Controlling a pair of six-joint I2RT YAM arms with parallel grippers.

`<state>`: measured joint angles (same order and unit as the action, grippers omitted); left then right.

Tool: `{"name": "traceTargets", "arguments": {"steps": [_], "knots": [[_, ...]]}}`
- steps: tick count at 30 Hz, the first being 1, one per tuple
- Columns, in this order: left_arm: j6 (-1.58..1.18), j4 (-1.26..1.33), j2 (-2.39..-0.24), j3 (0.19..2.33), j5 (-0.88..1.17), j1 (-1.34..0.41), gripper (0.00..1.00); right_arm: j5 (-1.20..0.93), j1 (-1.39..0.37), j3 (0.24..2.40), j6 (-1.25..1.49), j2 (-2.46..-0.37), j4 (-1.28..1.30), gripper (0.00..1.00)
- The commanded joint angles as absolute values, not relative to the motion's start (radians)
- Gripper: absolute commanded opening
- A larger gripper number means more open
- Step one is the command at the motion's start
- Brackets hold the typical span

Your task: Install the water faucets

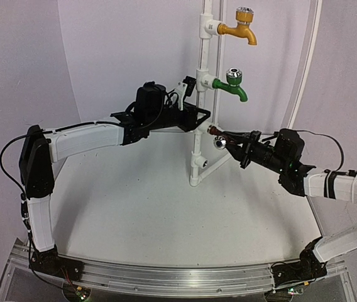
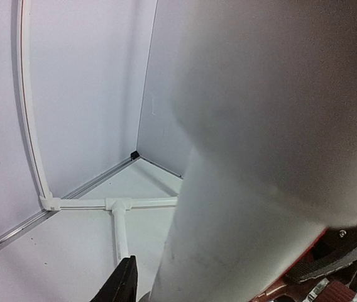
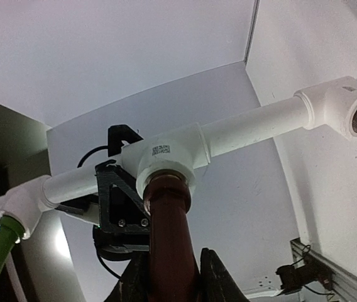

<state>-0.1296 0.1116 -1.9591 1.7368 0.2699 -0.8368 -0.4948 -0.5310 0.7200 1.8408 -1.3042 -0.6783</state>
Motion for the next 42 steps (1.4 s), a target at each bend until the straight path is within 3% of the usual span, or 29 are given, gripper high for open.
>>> {"name": "traceTargets", "arguments": {"steps": [1,5,11,14,18,23,26,31,42], "knots": [[-0.115,-0.191,-1.958,1.732,0.210,-0.853,0.00,-0.364,-0.516,0.671,2.056,-1.272,-0.759,0.27],[-0.137,-0.192,-1.948,1.725,0.186,-0.843,0.00,-0.385,-0.504,0.638,1.917,-1.240,-0.750,0.67],[-0.152,-0.191,-1.934,1.711,0.179,-0.830,0.00,-0.399,-0.487,0.581,1.512,-1.108,-0.657,0.98],[-0.152,-0.191,-1.935,1.712,0.192,-0.828,0.00,-0.256,-0.485,0.609,1.113,-0.960,-0.410,0.98],[-0.152,-0.191,-1.931,1.709,0.204,-0.828,0.00,-0.116,-0.486,0.652,0.381,-0.842,-0.210,0.98],[-0.146,-0.192,-1.926,1.705,0.214,-0.828,0.00,-0.273,-0.485,0.691,-0.468,-0.860,-0.119,0.96],[-0.145,-0.192,-1.925,1.708,0.219,-0.828,0.00,-0.350,-0.485,0.724,-0.805,-0.904,-0.058,0.95],[-0.145,-0.191,-1.926,1.706,0.228,-0.828,0.00,-0.421,-0.485,0.775,-0.972,-0.987,-0.159,0.94],[-0.147,-0.191,-1.934,1.721,0.254,-0.828,0.00,-0.553,-0.485,0.887,-0.902,-1.143,-0.202,0.75]]}}
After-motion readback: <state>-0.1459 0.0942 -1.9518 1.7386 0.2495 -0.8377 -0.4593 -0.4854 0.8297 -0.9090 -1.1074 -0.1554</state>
